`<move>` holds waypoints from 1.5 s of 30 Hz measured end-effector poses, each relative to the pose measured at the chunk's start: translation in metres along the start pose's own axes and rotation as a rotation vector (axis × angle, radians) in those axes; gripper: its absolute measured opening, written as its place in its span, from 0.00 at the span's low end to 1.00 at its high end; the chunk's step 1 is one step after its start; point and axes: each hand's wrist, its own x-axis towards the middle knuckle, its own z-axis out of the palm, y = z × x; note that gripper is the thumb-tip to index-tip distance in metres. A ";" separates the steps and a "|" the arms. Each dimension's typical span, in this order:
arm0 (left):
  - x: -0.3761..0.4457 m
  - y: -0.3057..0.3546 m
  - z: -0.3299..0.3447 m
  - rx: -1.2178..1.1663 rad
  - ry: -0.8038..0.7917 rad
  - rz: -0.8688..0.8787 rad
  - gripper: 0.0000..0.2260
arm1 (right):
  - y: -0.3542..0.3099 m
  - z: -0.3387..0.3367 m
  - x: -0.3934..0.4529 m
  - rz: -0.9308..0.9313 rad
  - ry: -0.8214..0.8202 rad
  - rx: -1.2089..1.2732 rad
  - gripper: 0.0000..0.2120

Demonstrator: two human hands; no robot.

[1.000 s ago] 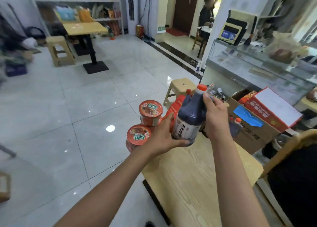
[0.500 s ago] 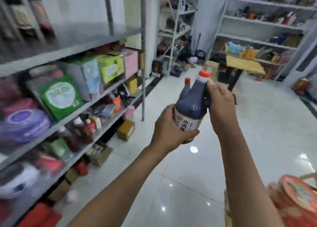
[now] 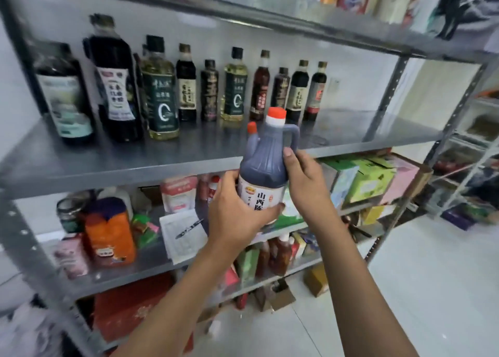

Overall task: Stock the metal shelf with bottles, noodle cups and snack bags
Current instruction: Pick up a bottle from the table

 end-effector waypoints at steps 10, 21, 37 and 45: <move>0.147 -0.024 -0.079 0.138 0.234 0.026 0.34 | -0.001 0.123 0.117 0.050 -0.066 0.205 0.21; 0.231 -0.044 -0.024 0.245 0.315 -0.065 0.37 | 0.073 0.154 0.209 0.242 -0.115 0.183 0.17; 0.302 -0.079 0.004 0.506 0.458 -0.104 0.36 | 0.113 0.158 0.234 0.155 -0.306 0.205 0.17; 0.284 -0.078 0.002 0.641 0.359 -0.164 0.24 | 0.108 0.145 0.224 -0.069 -0.339 -0.107 0.16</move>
